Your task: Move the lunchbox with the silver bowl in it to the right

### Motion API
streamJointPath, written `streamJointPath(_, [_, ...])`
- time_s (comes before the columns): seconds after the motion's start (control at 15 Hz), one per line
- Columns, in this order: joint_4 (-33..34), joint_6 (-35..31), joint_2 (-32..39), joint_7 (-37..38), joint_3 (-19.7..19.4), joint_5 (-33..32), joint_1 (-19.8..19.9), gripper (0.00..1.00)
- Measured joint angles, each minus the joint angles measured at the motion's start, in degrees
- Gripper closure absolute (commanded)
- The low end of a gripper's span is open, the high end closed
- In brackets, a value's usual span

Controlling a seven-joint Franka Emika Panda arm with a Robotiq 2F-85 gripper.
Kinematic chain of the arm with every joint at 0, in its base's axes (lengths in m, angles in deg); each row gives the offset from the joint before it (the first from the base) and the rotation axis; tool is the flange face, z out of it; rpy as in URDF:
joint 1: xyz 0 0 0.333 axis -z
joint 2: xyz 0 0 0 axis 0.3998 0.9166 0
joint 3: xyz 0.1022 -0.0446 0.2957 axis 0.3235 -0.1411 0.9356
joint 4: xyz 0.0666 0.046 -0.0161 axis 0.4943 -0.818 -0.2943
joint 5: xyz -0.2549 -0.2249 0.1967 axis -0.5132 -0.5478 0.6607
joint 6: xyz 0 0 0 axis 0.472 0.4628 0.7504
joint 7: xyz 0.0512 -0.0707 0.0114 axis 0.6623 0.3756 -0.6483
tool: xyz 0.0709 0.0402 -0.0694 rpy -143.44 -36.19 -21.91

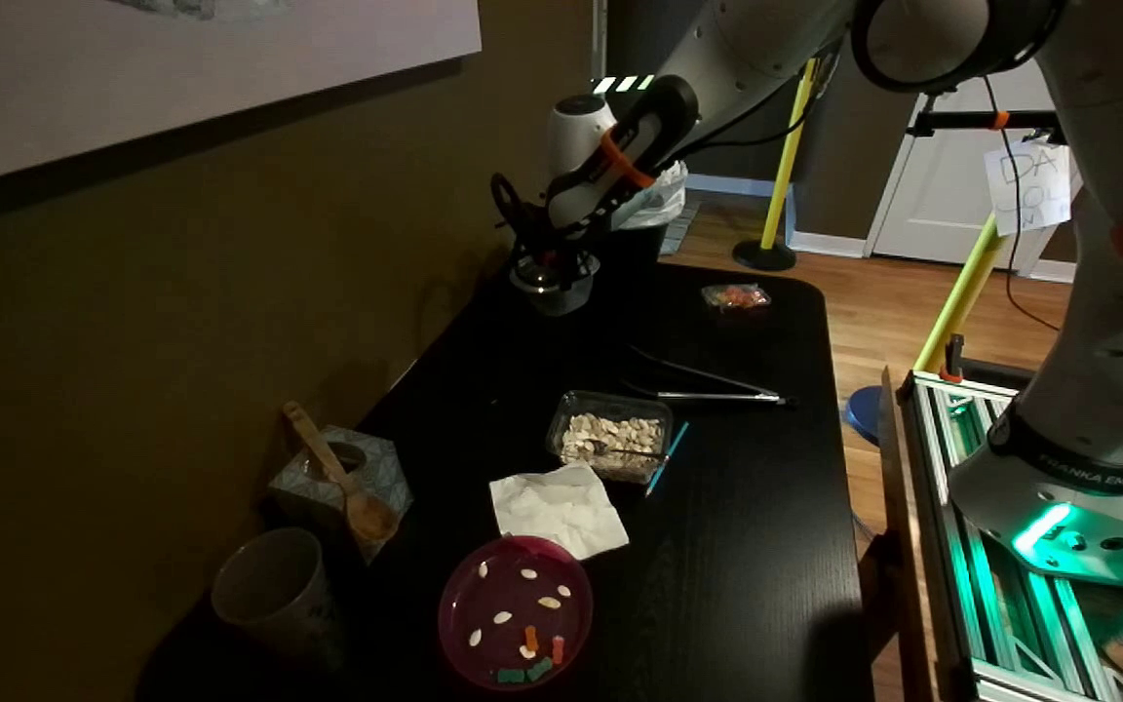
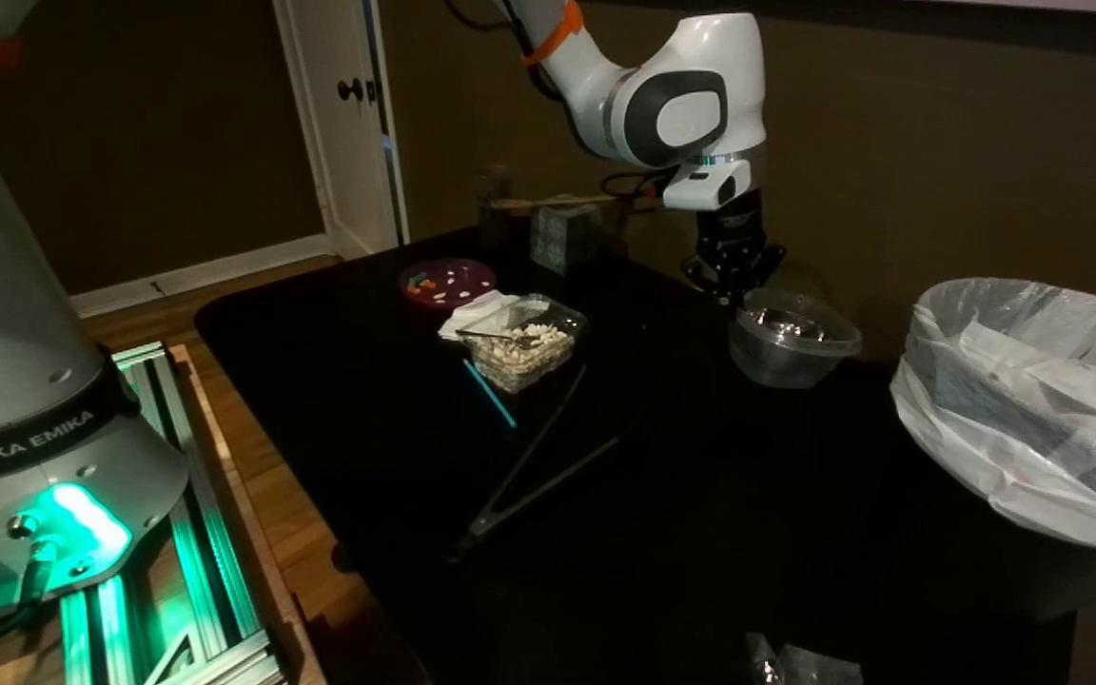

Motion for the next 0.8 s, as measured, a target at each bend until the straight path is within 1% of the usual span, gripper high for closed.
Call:
streamJointPath(0.13, [0.0, 1.8, 0.0, 4.2, 1.1, 0.4, 1.3, 0.99])
streamJointPath(0.33, [0.1, 2.2, 0.1, 8.4, 4.1, 0.8, 3.7, 0.99])
streamJointPath(0.53, [0.2, 2.1, 0.1, 9.2, 6.6, 0.6, 5.0, 0.99])
streamJointPath(0.8, [0.2, -1.6, 1.7, 9.2, 6.9, -2.6, 4.3, 0.99])
